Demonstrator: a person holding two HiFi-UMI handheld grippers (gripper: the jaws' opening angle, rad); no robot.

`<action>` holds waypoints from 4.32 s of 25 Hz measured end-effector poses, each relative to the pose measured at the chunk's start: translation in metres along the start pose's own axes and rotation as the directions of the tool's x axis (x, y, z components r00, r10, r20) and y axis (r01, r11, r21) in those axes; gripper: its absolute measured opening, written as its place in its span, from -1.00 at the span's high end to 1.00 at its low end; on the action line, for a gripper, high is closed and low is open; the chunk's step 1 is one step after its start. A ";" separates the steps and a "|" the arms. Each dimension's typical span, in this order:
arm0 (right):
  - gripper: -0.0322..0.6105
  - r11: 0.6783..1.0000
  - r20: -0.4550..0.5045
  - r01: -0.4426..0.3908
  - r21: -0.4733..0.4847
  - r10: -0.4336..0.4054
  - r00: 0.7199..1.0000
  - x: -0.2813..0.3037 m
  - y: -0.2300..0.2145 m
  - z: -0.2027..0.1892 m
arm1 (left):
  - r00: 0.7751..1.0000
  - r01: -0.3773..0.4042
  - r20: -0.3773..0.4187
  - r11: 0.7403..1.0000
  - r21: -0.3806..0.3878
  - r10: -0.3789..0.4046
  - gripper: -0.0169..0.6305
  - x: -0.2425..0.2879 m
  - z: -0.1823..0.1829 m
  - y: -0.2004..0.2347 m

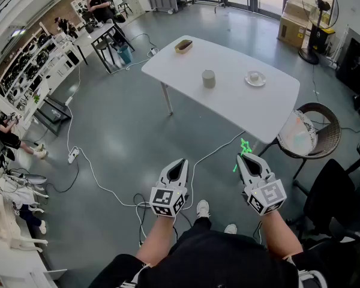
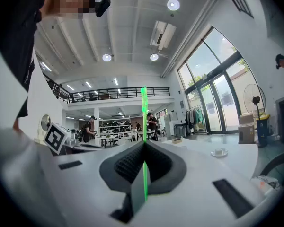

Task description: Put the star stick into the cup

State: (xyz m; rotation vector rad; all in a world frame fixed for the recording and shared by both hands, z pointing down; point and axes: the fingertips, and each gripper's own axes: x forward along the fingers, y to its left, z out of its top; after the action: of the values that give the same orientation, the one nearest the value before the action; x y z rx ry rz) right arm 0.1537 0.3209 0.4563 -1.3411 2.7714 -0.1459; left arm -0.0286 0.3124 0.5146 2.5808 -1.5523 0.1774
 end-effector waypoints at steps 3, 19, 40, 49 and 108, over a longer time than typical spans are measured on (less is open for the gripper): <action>0.88 1.000 -0.003 -0.016 -0.012 0.016 1.000 -0.011 -0.001 0.000 | 1.000 0.011 0.012 1.000 0.015 -0.011 0.91 -0.006 0.000 -0.017; 0.88 1.000 0.026 -0.014 -0.015 0.014 1.000 0.020 -0.006 0.008 | 0.999 0.016 0.040 1.000 0.007 -0.017 0.91 0.002 0.011 0.003; 0.88 0.998 0.093 -0.033 -0.049 0.037 0.995 0.163 0.012 0.030 | 0.990 0.094 0.096 0.994 0.059 -0.099 0.91 0.058 0.039 0.120; 0.87 0.999 0.090 -0.038 -0.031 0.041 0.995 0.207 0.006 0.035 | 0.990 0.105 0.091 0.994 0.041 -0.109 0.91 0.081 0.037 0.150; 0.87 0.999 0.085 0.028 0.026 -0.031 0.996 0.520 -0.274 0.036 | 0.989 0.148 -0.014 0.987 0.057 -0.148 0.91 0.452 0.090 0.327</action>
State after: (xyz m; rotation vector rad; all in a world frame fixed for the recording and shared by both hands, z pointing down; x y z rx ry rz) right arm 0.0488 -0.2582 0.4449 -1.3499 2.6722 -0.1212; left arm -0.1040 -0.2482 0.5148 2.7219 -1.3645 0.2231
